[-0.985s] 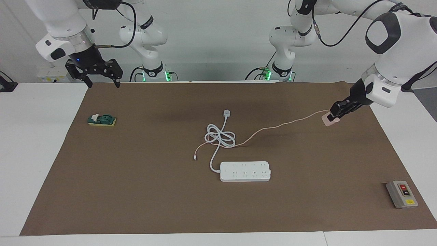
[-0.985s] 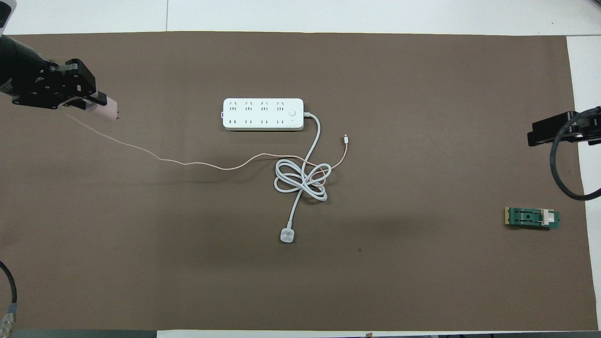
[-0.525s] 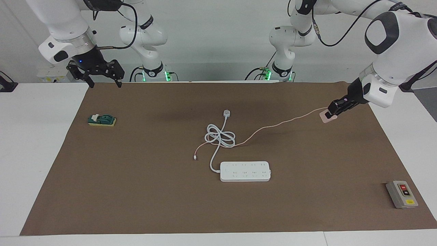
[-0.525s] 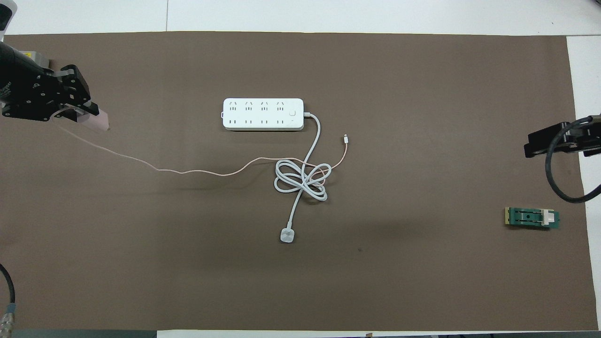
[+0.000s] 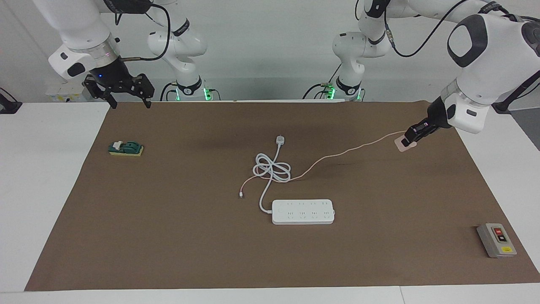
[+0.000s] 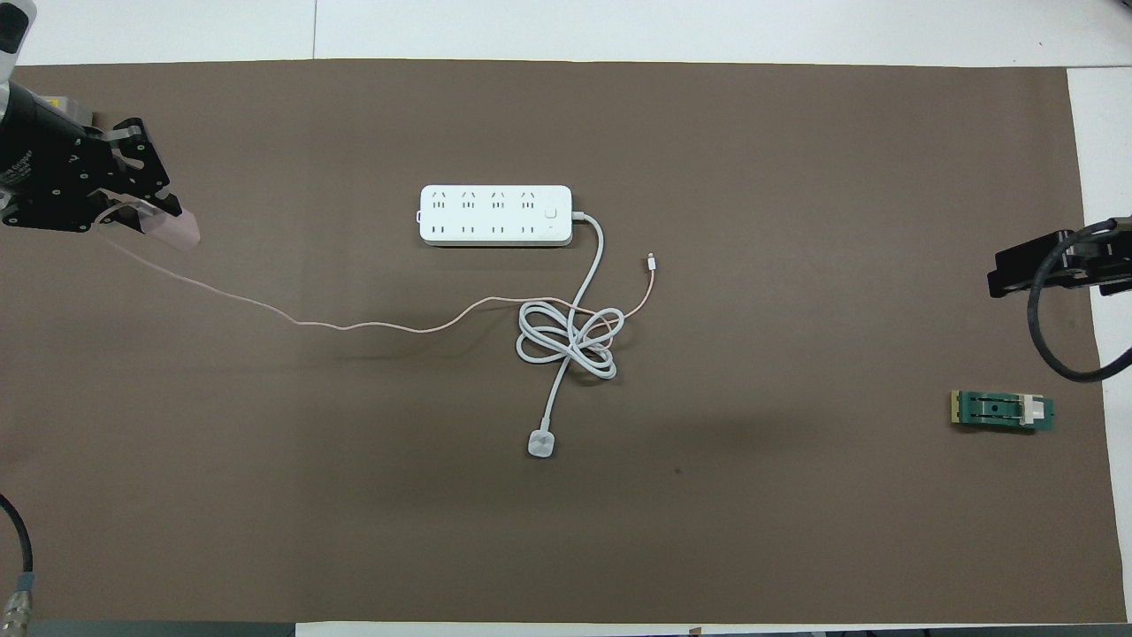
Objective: Plug charger into power strip
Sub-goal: 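Carry the pink charger with the left gripper toward the strip's end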
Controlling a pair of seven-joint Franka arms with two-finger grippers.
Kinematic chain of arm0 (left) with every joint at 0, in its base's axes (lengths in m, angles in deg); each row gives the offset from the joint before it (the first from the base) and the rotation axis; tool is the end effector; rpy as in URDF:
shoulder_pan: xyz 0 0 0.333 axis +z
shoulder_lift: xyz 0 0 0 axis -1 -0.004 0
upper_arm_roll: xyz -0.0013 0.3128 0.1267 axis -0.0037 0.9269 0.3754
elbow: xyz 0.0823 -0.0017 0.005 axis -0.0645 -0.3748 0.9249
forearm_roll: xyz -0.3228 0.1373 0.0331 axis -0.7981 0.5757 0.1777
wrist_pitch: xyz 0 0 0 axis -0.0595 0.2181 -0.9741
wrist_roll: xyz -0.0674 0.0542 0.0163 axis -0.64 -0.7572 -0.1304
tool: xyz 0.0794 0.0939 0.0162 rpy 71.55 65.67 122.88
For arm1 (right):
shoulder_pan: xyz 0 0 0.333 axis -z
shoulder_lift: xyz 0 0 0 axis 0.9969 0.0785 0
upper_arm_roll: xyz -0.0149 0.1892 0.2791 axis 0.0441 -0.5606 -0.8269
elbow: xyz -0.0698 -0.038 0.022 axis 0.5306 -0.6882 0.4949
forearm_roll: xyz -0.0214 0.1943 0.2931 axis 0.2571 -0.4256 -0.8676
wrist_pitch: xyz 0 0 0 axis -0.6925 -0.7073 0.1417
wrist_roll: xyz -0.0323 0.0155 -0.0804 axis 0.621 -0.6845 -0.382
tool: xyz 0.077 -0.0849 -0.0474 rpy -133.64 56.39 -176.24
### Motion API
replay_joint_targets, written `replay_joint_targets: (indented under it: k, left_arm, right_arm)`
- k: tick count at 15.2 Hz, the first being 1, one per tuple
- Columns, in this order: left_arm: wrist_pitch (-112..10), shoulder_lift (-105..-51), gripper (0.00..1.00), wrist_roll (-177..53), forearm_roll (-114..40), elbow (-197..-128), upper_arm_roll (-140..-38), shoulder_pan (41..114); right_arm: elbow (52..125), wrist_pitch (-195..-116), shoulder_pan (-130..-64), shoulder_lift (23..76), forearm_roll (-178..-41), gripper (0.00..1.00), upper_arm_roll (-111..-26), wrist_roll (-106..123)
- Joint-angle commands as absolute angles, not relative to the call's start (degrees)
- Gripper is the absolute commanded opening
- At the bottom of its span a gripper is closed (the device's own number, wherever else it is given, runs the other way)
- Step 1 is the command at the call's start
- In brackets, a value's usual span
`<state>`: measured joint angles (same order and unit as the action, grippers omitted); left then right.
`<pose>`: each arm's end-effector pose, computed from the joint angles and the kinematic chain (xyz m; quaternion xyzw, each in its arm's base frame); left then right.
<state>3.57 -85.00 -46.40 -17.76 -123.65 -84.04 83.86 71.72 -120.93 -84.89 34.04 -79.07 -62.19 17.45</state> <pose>0.5928 -0.0565 0.5973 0.9709 0.2318 -0.0498 0.0327 0.4973 -0.0006 0.6460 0.9994 -0.0056 -0.0332 0.0003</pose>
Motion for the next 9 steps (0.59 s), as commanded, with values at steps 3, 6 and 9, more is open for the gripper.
replay_joint_targets:
  k: [3,6,9]
  left_arm:
    - [-1.1,-86.7,0.0,-30.9,-11.7,-122.8,-83.4,79.9]
    - [-1.3,-87.2,0.0,-22.4,-11.7,-122.7,-83.5,79.7]
    - [-1.3,-88.9,0.0,-12.2,-11.7,-122.8,-83.5,78.0]
  right_arm:
    - [72.8,-120.6,-83.8,33.1,-77.9,1.0,-63.1,16.2]
    - [72.8,-120.6,-83.9,33.1,-77.9,1.0,-63.1,16.2]
    - [72.8,-120.6,-83.8,33.1,-78.0,1.0,-63.1,16.2]
